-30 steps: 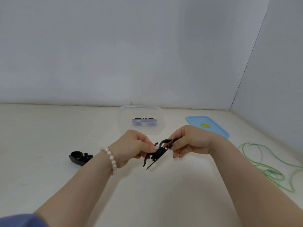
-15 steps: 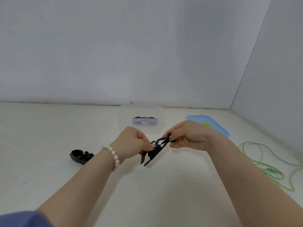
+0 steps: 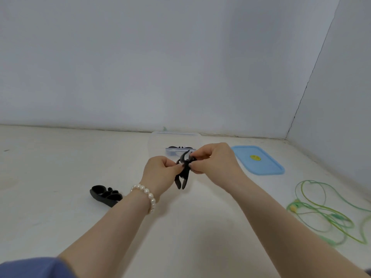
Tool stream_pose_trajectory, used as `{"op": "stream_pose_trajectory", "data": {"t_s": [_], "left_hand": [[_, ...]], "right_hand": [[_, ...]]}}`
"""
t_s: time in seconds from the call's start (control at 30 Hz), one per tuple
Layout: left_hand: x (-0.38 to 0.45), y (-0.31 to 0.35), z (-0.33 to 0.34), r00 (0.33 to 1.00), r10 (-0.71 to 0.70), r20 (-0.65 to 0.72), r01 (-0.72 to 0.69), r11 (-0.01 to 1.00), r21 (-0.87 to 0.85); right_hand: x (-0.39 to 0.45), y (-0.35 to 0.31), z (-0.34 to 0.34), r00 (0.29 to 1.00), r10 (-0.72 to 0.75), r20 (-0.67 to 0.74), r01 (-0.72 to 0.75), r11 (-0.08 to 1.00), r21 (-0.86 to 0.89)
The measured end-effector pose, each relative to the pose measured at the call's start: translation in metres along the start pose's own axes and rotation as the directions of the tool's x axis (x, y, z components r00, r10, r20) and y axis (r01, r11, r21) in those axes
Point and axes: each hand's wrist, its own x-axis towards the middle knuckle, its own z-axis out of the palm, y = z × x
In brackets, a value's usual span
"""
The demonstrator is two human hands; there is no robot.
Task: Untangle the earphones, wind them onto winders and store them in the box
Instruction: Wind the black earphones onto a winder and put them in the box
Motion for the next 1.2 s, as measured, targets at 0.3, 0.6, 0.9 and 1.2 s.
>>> {"op": "stream_pose_trajectory", "data": {"t_s": [0.3, 0.6, 0.9, 1.2], "left_hand": [[-0.004, 0.007, -0.002, 0.965, -0.156, 0.211, 0.230, 0.890, -0.394], [-0.006, 0.010, -0.006, 0.994, -0.053, 0.101, 0.083, 0.939, -0.332], [0.022, 0.058, -0.011, 0.980, 0.195, 0.038, -0.197, 0.979, 0.046], [0.121, 0.091, 0.010, 0.956, 0.180, 0.233, -0.294, 0.568, 0.769]], "right_hand": [[-0.004, 0.012, 0.013, 0.852, -0.517, -0.086, 0.473, 0.830, -0.296], [-0.006, 0.017, 0.018, 0.836, -0.532, -0.135, 0.520, 0.847, -0.113], [0.003, 0.002, -0.008, 0.989, -0.122, -0.085, 0.149, 0.785, 0.601], [0.022, 0.014, -0.039, 0.980, 0.158, -0.124, 0.027, 0.507, 0.861]]}}
